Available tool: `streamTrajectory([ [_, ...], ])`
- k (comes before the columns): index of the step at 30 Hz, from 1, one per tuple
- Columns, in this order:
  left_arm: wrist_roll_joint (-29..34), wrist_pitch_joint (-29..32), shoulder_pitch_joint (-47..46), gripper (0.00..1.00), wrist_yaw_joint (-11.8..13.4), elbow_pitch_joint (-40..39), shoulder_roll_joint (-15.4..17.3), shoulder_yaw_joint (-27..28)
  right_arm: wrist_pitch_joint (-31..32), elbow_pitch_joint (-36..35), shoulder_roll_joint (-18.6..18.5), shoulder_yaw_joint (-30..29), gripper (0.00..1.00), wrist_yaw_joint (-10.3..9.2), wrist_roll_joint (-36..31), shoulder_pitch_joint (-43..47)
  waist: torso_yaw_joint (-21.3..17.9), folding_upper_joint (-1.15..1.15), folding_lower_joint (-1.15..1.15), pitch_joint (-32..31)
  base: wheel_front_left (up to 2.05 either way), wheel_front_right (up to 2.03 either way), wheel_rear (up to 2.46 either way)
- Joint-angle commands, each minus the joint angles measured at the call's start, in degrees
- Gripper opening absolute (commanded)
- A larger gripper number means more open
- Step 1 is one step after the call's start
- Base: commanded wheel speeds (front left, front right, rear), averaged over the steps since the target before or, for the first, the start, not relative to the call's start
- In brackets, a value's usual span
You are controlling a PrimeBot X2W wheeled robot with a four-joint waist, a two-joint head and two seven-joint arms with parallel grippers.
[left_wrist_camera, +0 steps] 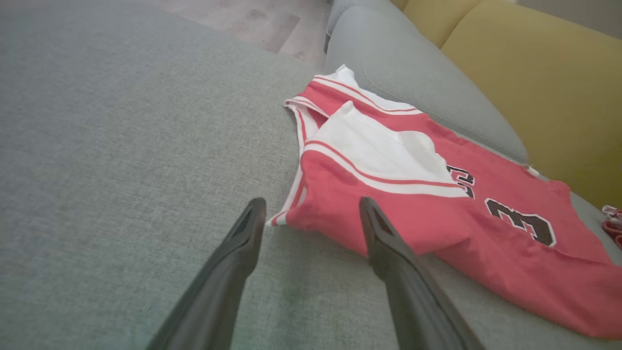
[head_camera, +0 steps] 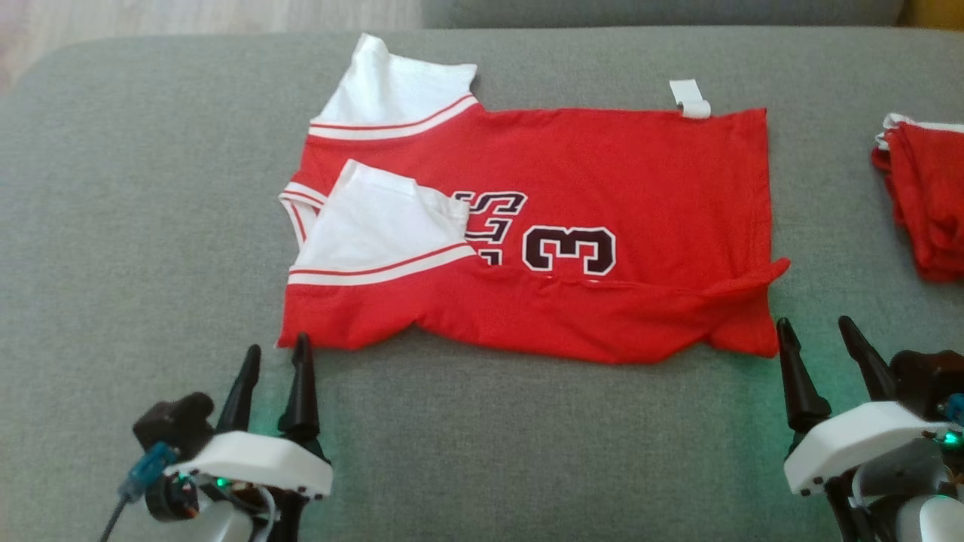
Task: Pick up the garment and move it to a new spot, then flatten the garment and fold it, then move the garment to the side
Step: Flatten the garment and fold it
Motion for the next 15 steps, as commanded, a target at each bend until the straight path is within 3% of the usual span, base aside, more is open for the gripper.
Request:
streamTrajectory([
  [1,-1.1,0.2,-2.4,1.0,0.0,-1.1,1.0,3.0,0.2,-2.7,-0.5,1.7,1.0,0.43,0.3,-1.4,-0.9,0.0,0.01,1.3,0.0,0.0,0.0],
  [10,-5.6,2.7,-5.1,1.0,-0.9,2.3,-0.9,4.7,0.8,-2.4,-0.5,2.5,1.0,0.43,0.4,-2.5,-2.7,0.0,0.01,4.2,0.0,0.0,0.0],
  [11,-6.0,2.7,-5.3,0.86,-1.2,2.5,-1.1,4.9,0.7,-2.1,-0.5,2.5,1.0,0.43,0.5,-2.6,-2.7,0.0,0.01,4.3,0.0,0.0,0.0],
  [12,-6.5,2.5,-5.4,0.5,-1.5,2.7,-1.4,5.1,0.8,-1.7,-0.5,2.5,1.0,0.43,0.8,-2.6,-2.8,0.0,0.01,4.4,0.0,0.0,0.0],
  [14,-7.0,2.2,-5.7,0.0,-2.0,3.0,-1.8,5.3,0.8,-0.7,-0.5,2.7,1.0,0.43,1.4,-2.7,-2.8,0.0,0.01,4.6,0.0,0.0,0.0],
  [15,-7.1,1.9,-5.8,0.0,-2.2,3.1,-1.9,5.3,0.6,-0.1,-0.5,2.6,1.0,0.43,1.6,-2.8,-2.8,0.0,0.01,4.7,0.0,0.0,0.0],
])
